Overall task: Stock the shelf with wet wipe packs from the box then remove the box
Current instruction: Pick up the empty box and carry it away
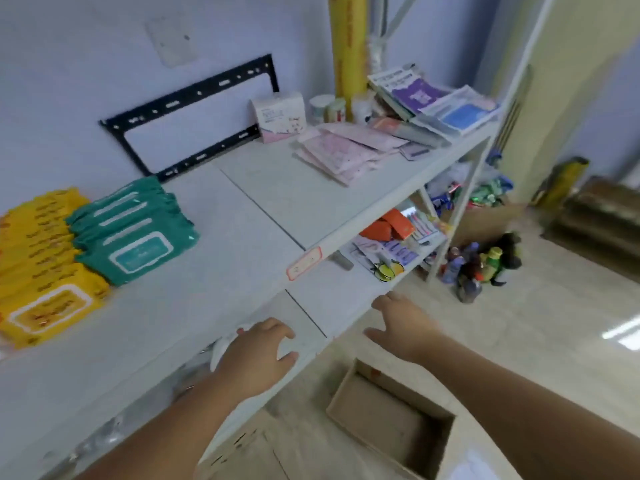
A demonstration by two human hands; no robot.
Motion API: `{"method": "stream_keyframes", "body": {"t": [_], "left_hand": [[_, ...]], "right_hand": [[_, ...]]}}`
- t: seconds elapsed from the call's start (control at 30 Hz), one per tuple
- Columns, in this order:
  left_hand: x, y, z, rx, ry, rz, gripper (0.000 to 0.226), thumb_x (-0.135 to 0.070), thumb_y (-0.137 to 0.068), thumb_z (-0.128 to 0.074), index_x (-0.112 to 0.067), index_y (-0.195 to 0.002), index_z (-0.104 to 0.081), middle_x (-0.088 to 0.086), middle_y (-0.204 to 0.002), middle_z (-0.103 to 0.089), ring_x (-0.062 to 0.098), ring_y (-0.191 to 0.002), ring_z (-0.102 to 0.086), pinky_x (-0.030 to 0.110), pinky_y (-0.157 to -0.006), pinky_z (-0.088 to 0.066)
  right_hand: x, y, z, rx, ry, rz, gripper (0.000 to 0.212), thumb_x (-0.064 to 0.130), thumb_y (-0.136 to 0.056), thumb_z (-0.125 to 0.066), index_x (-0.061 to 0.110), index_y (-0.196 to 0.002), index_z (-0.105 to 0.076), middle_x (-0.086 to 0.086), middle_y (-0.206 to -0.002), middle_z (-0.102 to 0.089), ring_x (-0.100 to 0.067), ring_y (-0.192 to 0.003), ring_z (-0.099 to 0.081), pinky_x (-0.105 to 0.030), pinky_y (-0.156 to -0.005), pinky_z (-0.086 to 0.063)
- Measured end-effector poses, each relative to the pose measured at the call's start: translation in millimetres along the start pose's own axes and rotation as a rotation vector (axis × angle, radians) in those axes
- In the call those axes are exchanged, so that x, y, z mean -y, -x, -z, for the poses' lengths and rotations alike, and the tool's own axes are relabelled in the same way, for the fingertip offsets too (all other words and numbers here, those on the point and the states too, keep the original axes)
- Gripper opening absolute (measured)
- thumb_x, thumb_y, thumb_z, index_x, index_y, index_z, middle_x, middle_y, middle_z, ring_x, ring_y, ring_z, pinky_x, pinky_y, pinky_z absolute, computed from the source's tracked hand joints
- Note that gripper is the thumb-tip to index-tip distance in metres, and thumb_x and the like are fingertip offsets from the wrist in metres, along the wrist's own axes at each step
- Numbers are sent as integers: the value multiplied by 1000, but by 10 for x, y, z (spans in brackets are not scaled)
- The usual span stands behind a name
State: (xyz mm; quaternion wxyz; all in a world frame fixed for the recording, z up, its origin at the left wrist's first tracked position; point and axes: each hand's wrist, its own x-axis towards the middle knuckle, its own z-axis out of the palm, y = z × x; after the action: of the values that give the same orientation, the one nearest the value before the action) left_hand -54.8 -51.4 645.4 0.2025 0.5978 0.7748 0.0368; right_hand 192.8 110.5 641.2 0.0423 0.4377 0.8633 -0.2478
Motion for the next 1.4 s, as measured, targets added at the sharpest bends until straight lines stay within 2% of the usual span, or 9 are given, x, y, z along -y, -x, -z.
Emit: {"method": "stream_keyframes", "body": {"t": [0.2,0.47,0.6,0.77,1.0,1.07,1.17,1.27,1.4], "left_hand": [[-565,-651,-703,432,-43,-7,67,-66,-83,-62,-30,-139,-50,-10,-143,-49,12,-126,-52,34,-102,-46],[-559,-1117,-1586,681,-92,52,64,-65,-83,-63,-26,-133,-55,-1,-138,-57,17,-121,-56,37,-102,-47],[-394,-1386,-2027,768,-67,91,63,-59,-85,-66,-22,-135,-55,0,-139,-58,16,-123,-57,34,-101,-47],[-4,-1890,-2838,861,-55,143,63,-54,-87,-68,-19,-138,-55,0,-139,-58,18,-123,-57,31,-95,-47],[657,-2528,-4291,924,-31,244,70,-41,-87,-74,-8,-142,-50,11,-145,-54,27,-130,-53,39,-106,-41],[770,-2638,-4708,919,-25,275,74,-37,-84,-78,-9,-145,-46,4,-144,-55,22,-128,-54,39,-105,-43],[936,-2808,-5251,931,12,307,55,-26,-80,-84,-13,-124,-55,-21,-106,-67,0,-95,-61,31,-86,-42],[1169,-2940,-5737,874,10,355,100,-60,-51,-89,-12,-131,-54,-2,-120,-69,16,-101,-66,28,-77,-50],[1303,-2953,-6144,724,149,493,51,-32,-71,-89,-19,-112,-62,1,-107,-71,22,-95,-68,35,-87,-54]], "right_hand": [[-994,583,-443,71,-192,-414,67,56,-89,-62,16,-141,-48,-5,-137,-52,-26,-126,-51,-34,-97,-44],[-1640,835,-1261,157,-366,-699,46,44,-87,-62,14,-121,-56,-7,-122,-56,-28,-116,-54,-35,-88,-47],[-1852,744,-1815,188,-455,-825,45,40,-89,-63,11,-123,-56,-7,-123,-57,-27,-115,-55,-34,-83,-45],[-2178,538,-2812,266,-505,-980,53,45,-87,-63,12,-128,-55,-9,-127,-58,-30,-118,-56,-39,-88,-50],[-2754,152,-4316,229,-615,-1198,58,40,-89,-69,4,-131,-52,-15,-130,-61,-36,-116,-59,-41,-89,-48],[-2940,67,-4706,238,-618,-1217,59,37,-90,-71,4,-134,-50,-16,-133,-60,-36,-119,-58,-40,-91,-47],[-3227,-37,-5197,251,-604,-1239,62,31,-88,-73,4,-136,-45,-18,-132,-60,-38,-116,-59,-41,-91,-50],[-3471,-103,-5584,257,-602,-1257,57,30,-87,-73,4,-130,-47,-18,-122,-63,-37,-110,-61,-39,-83,-49],[-3657,-147,-6031,239,-671,-1312,38,29,-87,-72,7,-115,-59,-13,-105,-67,-33,-94,-63,-33,-74,-45]]}}
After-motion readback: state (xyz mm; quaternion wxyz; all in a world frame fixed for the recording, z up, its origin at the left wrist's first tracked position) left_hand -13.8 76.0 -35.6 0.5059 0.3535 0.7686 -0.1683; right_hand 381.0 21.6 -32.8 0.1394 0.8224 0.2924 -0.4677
